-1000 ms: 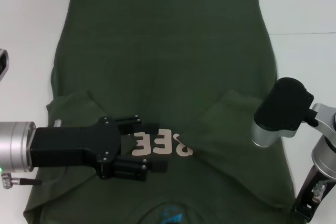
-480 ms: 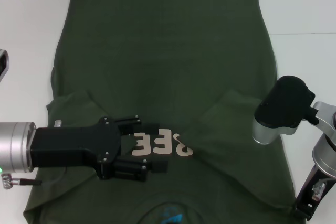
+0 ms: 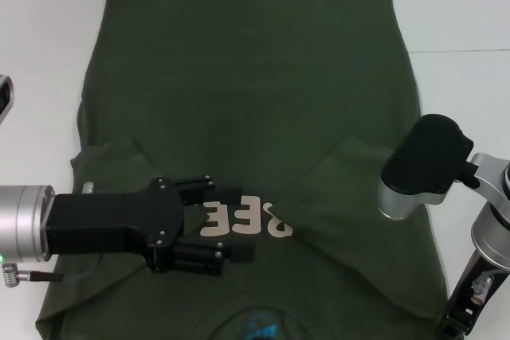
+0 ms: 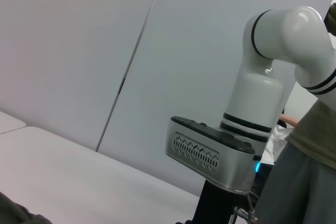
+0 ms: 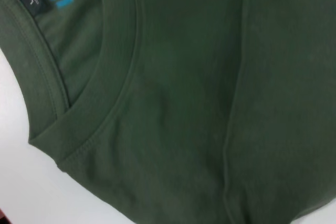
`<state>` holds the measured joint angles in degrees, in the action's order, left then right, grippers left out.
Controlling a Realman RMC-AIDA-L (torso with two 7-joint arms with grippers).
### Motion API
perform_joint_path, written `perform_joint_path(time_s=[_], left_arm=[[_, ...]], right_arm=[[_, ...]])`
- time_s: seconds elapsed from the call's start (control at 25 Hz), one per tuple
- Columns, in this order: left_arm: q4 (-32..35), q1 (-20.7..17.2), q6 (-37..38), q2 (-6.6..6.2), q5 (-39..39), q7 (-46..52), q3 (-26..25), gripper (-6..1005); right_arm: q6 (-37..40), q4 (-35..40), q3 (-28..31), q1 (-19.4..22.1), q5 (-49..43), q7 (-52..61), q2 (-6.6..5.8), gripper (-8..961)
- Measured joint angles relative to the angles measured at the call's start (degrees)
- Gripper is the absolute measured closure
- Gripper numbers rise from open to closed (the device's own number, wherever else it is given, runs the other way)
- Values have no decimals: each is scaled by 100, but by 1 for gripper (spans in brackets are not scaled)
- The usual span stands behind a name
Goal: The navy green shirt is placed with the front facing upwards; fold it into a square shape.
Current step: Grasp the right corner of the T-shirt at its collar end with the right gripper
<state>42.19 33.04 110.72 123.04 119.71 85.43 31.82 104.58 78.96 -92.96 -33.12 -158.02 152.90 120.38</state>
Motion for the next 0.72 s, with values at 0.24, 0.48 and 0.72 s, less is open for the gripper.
perform_joint_path(time_s=[0.24,0.48,0.72], left_arm=[[0,0,-3,0,-8,0,0,62],[1,0,-7,0,-13,-8,0,62],[-6,-4,-7,0,-23,-76,-9,63]], right_arm=[[-51,-49,-14,-42,-4,3,3,539],[-119,-183,-44,-89,-10,22,3,557],[-207,-185,-276,-49,-18,32,3,576]])
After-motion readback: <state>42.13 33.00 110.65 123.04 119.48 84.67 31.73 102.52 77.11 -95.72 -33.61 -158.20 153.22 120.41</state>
